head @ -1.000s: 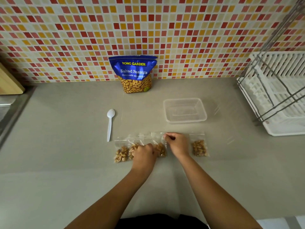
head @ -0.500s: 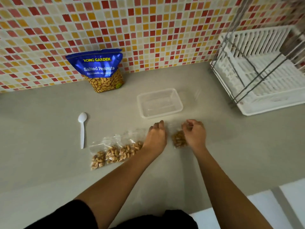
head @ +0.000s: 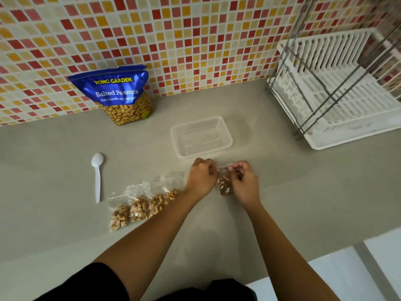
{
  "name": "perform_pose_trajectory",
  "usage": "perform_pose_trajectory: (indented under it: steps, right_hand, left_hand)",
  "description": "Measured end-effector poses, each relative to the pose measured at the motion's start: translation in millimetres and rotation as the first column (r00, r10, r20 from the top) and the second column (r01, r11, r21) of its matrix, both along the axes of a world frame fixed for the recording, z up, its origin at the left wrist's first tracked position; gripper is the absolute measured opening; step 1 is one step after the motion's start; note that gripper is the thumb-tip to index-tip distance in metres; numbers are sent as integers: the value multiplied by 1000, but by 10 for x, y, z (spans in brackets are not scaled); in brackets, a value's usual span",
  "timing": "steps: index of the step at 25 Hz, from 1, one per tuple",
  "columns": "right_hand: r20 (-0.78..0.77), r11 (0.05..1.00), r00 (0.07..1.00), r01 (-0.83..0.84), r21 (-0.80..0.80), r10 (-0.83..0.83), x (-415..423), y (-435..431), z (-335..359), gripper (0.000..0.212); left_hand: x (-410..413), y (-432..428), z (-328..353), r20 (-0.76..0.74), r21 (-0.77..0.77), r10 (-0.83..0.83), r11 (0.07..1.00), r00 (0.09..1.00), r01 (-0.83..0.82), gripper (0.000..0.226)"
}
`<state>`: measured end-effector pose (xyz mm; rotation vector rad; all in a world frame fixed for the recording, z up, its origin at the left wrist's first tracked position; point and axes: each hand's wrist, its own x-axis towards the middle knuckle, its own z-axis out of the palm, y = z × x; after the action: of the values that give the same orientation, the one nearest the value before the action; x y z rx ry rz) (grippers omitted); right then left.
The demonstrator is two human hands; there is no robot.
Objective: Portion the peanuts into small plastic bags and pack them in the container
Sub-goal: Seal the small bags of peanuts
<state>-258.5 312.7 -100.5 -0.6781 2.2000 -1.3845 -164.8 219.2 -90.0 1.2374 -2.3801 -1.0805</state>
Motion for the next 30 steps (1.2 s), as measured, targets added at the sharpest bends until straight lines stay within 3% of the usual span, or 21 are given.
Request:
perform_pose_trajectory:
  steps: [3, 5, 10, 13, 16, 18, 24, 30]
  right_hand:
    - [138, 991, 990, 14, -137, 5, 143, -76, 138, 10]
    - [196, 977, 981, 34, -212, 9, 271, -177, 241, 9]
    - [355, 943, 934, 90, -321, 32, 598, -461, 487, 10]
    - [293, 945, 954, 34, -324, 66, 733, -562, 598, 8]
    - [208, 941, 972, -31, -336, 106, 858, -604, 702, 7]
    - [167, 938, 978, -63, -340, 126, 906, -622, 761, 8]
    - [38, 938, 988, -131, -321, 151, 1016, -621, 885, 4]
    - [3, 969, 1000, 7, -246, -6, 1106, -683, 989, 10]
  left_hand:
    - [230, -57, 194, -252, 344, 189, 934, 949, -95, 2]
    - [407, -125, 375, -341, 488, 295, 867, 893, -101, 7]
    - [824, -351, 774, -428, 549, 339, 834, 838, -57, 9]
    - [1040, -473, 937, -380, 438, 283, 894, 881, -98, 18]
    - [1172, -530, 1053, -257, 145, 40, 989, 966, -3, 20]
    - [1189, -554, 1102, -205, 62, -43, 996, 978, 57, 19]
    - [1195, -554, 1148, -224, -36, -73, 997, 972, 66, 10]
    - [1100, -480, 1239, -170, -197, -56, 980, 984, 22, 11]
